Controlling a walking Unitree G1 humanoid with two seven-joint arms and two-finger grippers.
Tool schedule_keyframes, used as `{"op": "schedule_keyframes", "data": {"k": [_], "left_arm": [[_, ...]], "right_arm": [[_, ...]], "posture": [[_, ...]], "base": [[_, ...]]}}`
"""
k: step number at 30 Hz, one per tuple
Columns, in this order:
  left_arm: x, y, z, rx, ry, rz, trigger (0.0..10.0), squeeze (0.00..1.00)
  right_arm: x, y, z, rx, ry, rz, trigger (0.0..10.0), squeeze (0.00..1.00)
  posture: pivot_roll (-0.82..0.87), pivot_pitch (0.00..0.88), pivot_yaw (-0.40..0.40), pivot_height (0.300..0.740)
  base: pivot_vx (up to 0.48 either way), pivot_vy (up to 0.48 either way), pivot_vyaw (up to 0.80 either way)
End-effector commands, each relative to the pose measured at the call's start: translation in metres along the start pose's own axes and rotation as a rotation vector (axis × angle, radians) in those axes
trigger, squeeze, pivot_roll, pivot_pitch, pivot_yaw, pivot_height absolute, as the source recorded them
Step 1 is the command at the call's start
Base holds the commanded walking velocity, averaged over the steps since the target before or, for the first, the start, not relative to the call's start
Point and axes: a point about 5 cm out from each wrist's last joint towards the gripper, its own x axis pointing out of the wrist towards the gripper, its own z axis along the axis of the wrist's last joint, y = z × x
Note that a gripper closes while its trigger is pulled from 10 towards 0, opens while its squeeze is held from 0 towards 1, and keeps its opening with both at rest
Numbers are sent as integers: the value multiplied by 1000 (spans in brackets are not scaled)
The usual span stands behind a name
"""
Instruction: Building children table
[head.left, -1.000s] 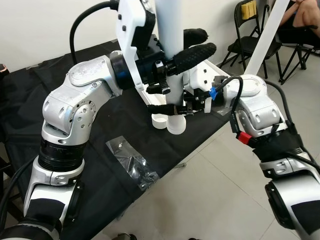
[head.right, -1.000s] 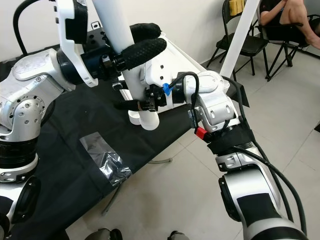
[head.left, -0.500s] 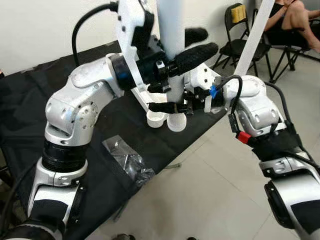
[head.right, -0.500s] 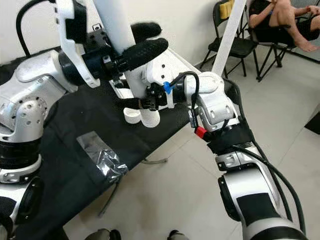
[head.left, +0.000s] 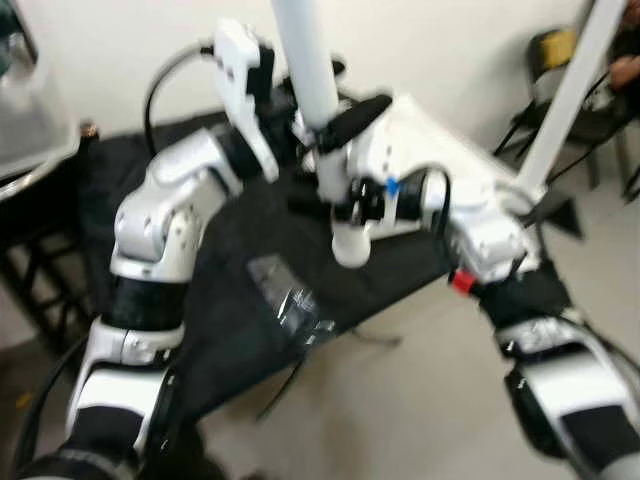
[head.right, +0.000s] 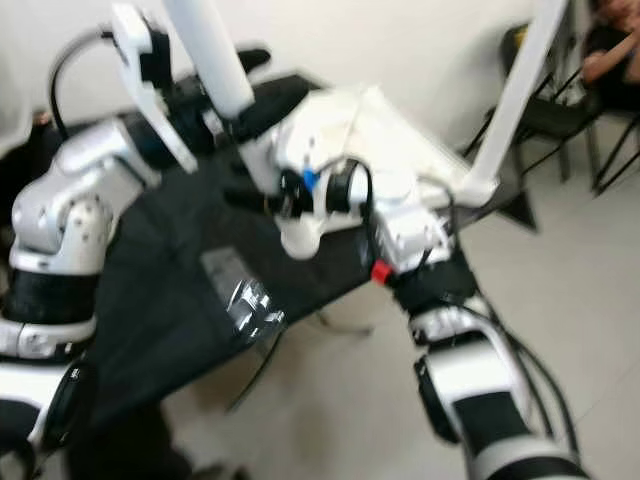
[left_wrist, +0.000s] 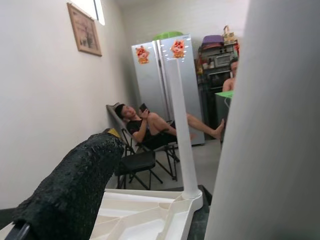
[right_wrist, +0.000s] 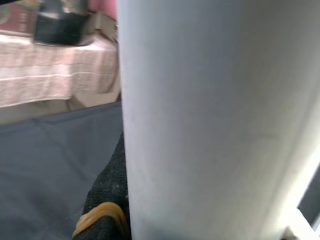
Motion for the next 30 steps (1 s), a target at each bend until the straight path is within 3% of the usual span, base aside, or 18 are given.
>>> {"op": "schedule_keyframes", "data": {"k": [1, 6, 11, 15, 17, 18, 22, 23, 25, 27, 30], "left_arm": [[-4, 13, -15, 6, 68, 137, 10000, 0], [-8, 18, -20, 7, 68, 171, 10000, 0], [-16, 20, -19, -43, 27, 168, 10000, 0], [-29, -6, -18, -94, 32, -69, 10000, 0], [-29, -6, -18, -94, 32, -69, 10000, 0], [-33, -11, -20, -102, 49, -117, 10000, 0], [-40, -16, -25, -112, 69, -133, 10000, 0], [-41, -16, -27, -110, 71, -124, 10000, 0], [-41, -2, -26, -76, 56, -1, 10000, 0], [-41, -2, -26, -76, 56, -1, 10000, 0], [-49, 24, -26, -15, 59, 210, 10000, 0]], "right_arm": [[7, 0, 17, -61, -70, -6, 0, 0], [7, -4, 17, -49, -81, -56, 0, 0], [3, -17, 16, -34, -83, -192, 0, 0], [-10, -44, 21, -34, -89, -465, 0, 0], [-10, -44, 21, -34, -89, -465, 0, 0], [-14, -50, 22, -28, -93, -529, 0, 0], [-21, -57, 22, -7, -101, -617, 0, 0], [-22, -58, 22, 0, -103, -632, 0, 0], [-21, -55, 22, 16, -129, -614, 0, 0], [-21, -55, 22, 16, -129, -614, 0, 0], [-19, -50, 23, 65, -185, -589, 235, 0]], "posture": [[11, 109, 25, 740], [11, 109, 25, 740], [6, 108, 28, 740], [1, 109, 29, 740], [1, 109, 29, 740], [1, 109, 29, 740], [1, 112, 29, 740], [1, 112, 29, 740], [0, 114, 29, 740], [0, 114, 29, 740], [-4, 119, 33, 740]], "base": [[0, 0, 0], [0, 0, 0], [0, 0, 0], [0, 0, 0], [0, 0, 0], [0, 0, 0], [0, 0, 0], [0, 0, 0], [0, 0, 0], [0, 0, 0], [0, 0, 0]]}}
